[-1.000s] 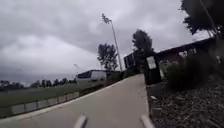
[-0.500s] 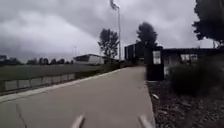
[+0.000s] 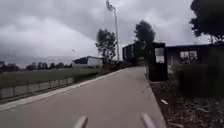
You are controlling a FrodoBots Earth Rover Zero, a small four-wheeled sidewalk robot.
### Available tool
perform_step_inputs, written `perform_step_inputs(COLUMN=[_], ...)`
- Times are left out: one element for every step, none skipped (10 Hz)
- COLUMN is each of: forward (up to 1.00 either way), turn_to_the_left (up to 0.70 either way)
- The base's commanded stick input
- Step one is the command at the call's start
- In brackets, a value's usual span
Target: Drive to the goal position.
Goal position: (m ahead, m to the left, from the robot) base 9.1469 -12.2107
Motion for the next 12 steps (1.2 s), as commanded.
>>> perform_step_inputs(forward=[0.00,0.00,0.00,0.00,0.00,0.00,0.00,0.00,0.00,0.00,0.00,0.00], turn_to_the_left=[-0.98,-0.98,-0.98,-0.98,-0.99,-0.87,-0.58,-0.27,-0.01,0.00,0.00,0.00])
